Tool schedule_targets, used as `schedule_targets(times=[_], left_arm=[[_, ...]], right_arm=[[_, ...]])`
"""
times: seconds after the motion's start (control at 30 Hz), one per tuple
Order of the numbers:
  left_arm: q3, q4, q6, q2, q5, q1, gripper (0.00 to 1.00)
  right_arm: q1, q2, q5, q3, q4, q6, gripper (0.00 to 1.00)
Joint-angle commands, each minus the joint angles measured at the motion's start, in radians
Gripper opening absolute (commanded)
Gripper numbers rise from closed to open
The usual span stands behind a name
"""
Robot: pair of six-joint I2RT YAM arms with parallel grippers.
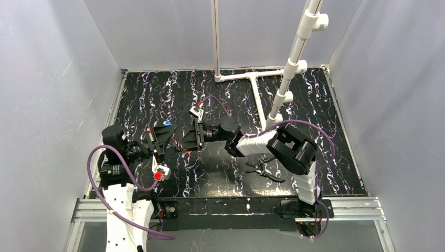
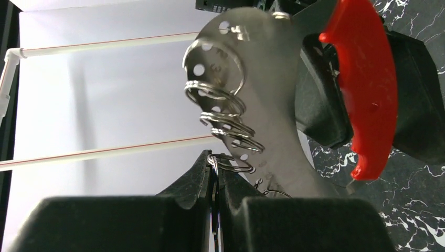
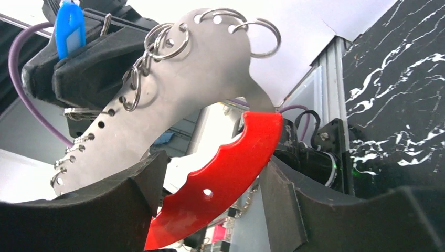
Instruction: Remove the keys from the keyring
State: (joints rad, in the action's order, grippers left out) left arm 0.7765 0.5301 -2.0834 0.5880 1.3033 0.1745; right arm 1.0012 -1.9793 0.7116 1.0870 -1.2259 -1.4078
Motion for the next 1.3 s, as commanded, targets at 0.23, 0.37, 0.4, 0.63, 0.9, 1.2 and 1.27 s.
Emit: schedule_targets(times=[0.23, 0.37, 0.4, 0.63, 0.9, 1.2, 1.27], left_arm=[[-0.021, -0.026, -0.084, -0.021, 0.052, -0.002, 0.00], [-0.040, -0.030, -0.024, -0.052, 0.021, -0.002, 0.00], [-0.048, -0.030, -0.005, -0.063, 0.010, -0.002, 0.00], [-0.135, 0.097, 0.131, -0.192, -0.172, -0.002, 0.00], [-0.260, 0.151, 0.188, -0.330, -0.297, -0.002, 0.00], [-0.352, -0.082, 0.360, -0.357, -0.406, -0.003, 0.17], [-0.346, -0.086, 0.394, -0.356, -0.418, -0.002, 0.32]], right_arm=[[0.021, -0.023, -0.032, 0.041, -0.071, -0.065, 0.50], [0.000, 0.007, -0.046, 0.051, 0.093, 0.027, 0.35], [-0.009, 0.018, -0.049, 0.055, 0.148, 0.062, 0.30], [-0.082, 0.131, -0.127, 0.194, 0.811, 0.602, 0.01], [-0.071, 0.162, -0.438, 0.443, 1.327, 1.029, 0.01], [-0.024, 0.172, -0.572, 0.495, 1.411, 1.138, 0.01], [-0.023, 0.170, -0.581, 0.508, 1.416, 1.149, 0.01]])
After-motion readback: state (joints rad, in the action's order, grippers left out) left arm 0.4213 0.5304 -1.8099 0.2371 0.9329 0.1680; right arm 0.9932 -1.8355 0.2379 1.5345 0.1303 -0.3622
